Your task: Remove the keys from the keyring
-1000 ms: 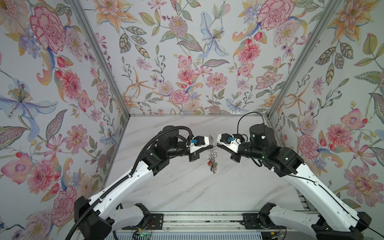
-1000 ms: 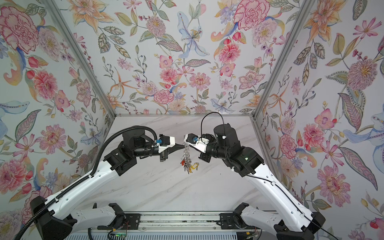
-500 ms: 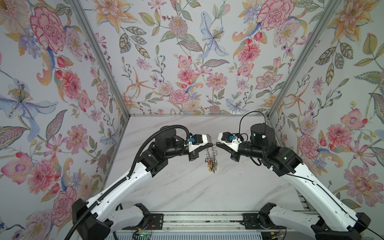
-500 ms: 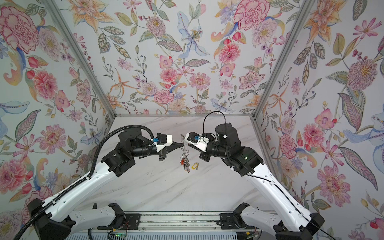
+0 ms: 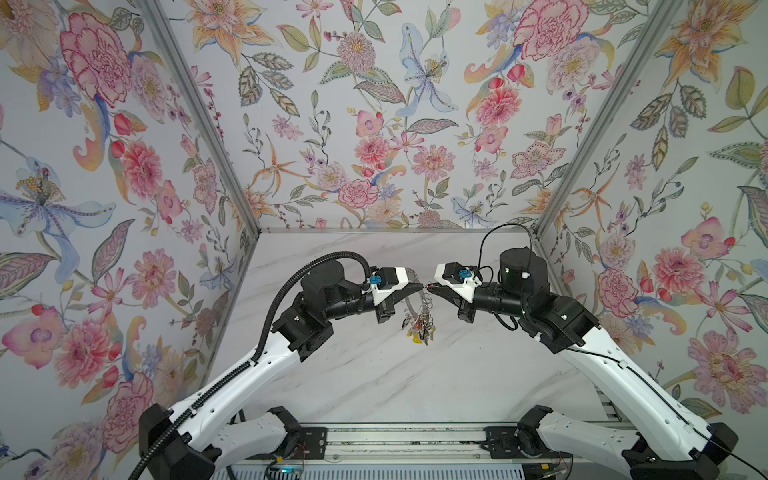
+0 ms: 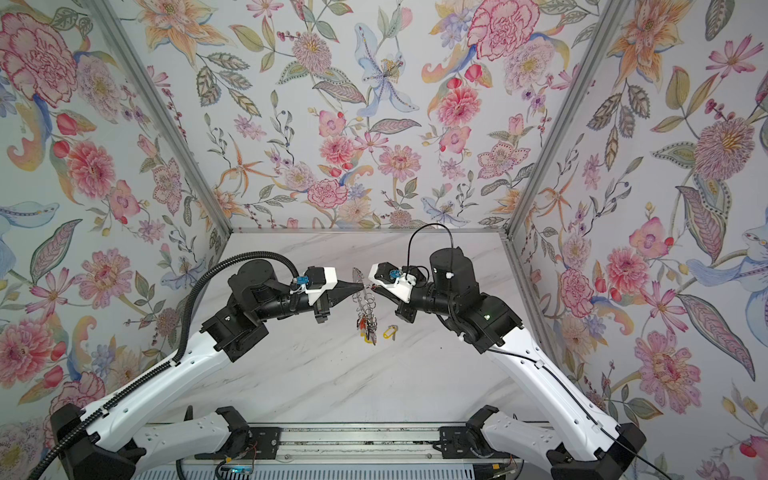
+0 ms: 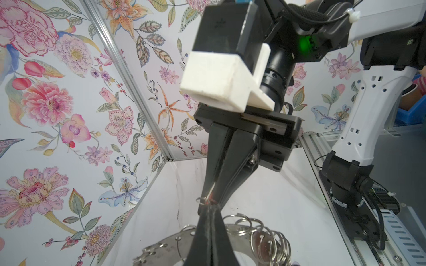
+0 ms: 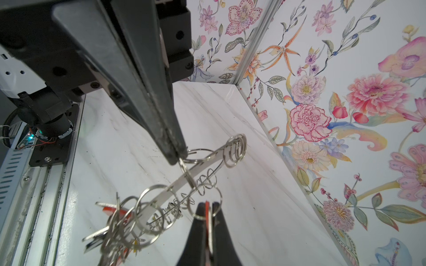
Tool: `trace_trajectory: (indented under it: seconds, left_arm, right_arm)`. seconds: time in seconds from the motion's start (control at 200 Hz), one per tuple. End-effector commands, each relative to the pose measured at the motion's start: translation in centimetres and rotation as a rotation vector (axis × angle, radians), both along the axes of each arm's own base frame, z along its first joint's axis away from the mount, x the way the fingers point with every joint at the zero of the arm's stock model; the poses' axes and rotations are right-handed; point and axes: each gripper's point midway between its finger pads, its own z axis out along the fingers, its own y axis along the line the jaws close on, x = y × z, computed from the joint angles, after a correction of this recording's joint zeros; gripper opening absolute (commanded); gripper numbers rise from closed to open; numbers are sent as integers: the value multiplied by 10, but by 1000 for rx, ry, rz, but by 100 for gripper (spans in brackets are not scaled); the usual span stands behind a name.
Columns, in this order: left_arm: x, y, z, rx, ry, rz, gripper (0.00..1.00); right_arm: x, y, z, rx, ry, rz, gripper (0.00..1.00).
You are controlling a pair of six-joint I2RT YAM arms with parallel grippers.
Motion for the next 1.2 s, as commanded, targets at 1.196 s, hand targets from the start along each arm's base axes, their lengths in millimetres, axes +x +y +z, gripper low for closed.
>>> trace_trajectory:
  seconds: [1.196]
  left_arm:
    - [-12, 10, 55, -192, -138, 15, 0]
  right_arm:
    - [-11, -11, 17, 37, -63, -82, 0]
